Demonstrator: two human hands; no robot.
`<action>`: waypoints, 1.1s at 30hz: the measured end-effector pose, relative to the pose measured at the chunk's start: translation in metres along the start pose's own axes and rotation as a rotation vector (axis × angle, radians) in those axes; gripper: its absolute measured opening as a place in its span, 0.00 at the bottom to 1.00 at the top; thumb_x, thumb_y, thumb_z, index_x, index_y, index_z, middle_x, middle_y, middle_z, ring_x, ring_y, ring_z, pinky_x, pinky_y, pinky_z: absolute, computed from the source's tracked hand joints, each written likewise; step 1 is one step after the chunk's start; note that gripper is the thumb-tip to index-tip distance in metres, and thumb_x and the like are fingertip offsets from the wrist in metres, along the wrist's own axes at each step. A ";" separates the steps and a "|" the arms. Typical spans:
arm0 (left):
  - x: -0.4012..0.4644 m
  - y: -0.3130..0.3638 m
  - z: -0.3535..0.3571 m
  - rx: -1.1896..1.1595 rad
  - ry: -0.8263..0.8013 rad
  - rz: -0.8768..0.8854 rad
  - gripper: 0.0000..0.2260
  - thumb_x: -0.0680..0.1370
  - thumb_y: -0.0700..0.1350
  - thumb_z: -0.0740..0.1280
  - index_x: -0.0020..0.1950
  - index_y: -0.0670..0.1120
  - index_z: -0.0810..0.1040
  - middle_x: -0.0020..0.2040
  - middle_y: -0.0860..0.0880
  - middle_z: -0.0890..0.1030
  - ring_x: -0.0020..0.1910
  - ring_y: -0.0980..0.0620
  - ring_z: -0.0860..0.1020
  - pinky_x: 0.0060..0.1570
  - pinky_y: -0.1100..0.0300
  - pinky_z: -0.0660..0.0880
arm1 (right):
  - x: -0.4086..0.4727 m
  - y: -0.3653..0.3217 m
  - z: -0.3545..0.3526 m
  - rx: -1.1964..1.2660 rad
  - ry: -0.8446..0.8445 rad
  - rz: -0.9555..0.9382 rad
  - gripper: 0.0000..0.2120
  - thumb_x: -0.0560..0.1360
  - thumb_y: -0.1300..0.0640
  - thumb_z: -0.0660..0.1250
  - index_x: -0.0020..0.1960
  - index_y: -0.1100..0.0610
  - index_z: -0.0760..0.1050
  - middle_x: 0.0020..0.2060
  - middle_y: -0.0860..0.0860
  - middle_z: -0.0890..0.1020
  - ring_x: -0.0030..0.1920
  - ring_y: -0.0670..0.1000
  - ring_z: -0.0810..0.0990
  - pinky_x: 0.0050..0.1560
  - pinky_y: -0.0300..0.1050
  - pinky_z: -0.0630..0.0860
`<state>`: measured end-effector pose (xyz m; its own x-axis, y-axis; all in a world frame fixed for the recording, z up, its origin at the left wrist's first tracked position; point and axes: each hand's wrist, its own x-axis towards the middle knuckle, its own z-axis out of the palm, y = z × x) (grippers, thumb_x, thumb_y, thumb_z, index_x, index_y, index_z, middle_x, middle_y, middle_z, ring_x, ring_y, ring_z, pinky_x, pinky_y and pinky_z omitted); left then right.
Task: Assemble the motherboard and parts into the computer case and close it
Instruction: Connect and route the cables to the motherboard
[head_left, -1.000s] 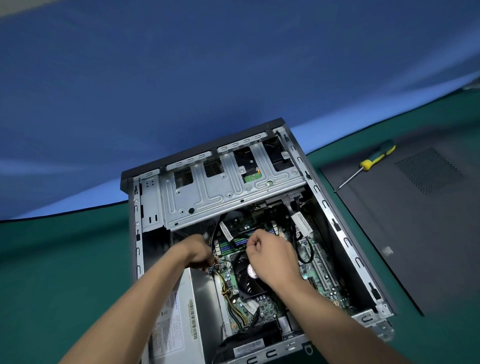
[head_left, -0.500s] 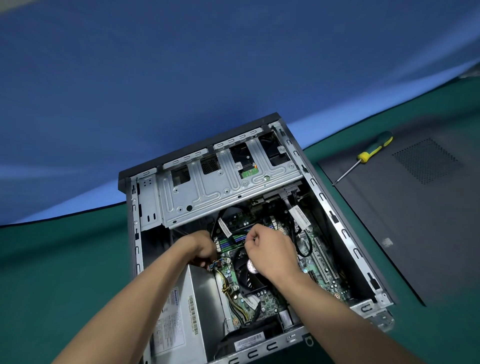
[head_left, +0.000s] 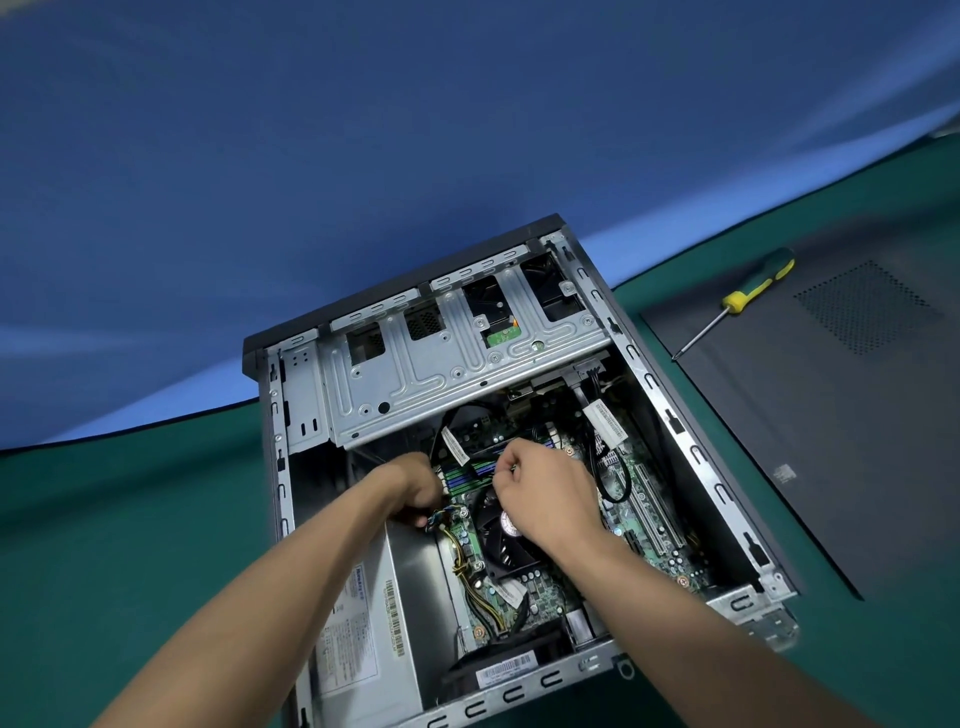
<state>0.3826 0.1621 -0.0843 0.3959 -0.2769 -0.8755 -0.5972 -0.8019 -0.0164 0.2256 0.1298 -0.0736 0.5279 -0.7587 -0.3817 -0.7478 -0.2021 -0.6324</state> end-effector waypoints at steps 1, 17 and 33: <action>0.001 0.002 0.001 -0.011 -0.017 -0.014 0.08 0.75 0.29 0.62 0.39 0.38 0.72 0.32 0.43 0.72 0.18 0.53 0.72 0.15 0.63 0.69 | 0.000 0.000 0.000 -0.005 0.000 -0.003 0.07 0.77 0.56 0.59 0.44 0.48 0.75 0.27 0.44 0.75 0.33 0.46 0.76 0.36 0.40 0.72; 0.003 0.011 0.001 -0.142 -0.151 -0.240 0.10 0.81 0.35 0.57 0.41 0.40 0.72 0.20 0.47 0.74 0.27 0.51 0.74 0.32 0.62 0.71 | 0.001 0.006 0.006 -0.009 -0.001 -0.042 0.06 0.77 0.55 0.59 0.45 0.47 0.74 0.26 0.43 0.73 0.29 0.42 0.70 0.36 0.40 0.65; -0.078 0.027 0.035 -0.036 0.518 0.182 0.08 0.76 0.43 0.60 0.49 0.42 0.77 0.52 0.42 0.81 0.52 0.42 0.79 0.43 0.57 0.71 | -0.024 0.001 -0.028 0.244 -0.175 0.042 0.09 0.76 0.61 0.62 0.55 0.55 0.75 0.32 0.44 0.75 0.32 0.43 0.72 0.35 0.38 0.68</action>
<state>0.3114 0.1806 -0.0337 0.5850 -0.6300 -0.5107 -0.6678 -0.7315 0.1375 0.2010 0.1311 -0.0462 0.5759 -0.6409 -0.5075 -0.6628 -0.0026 -0.7488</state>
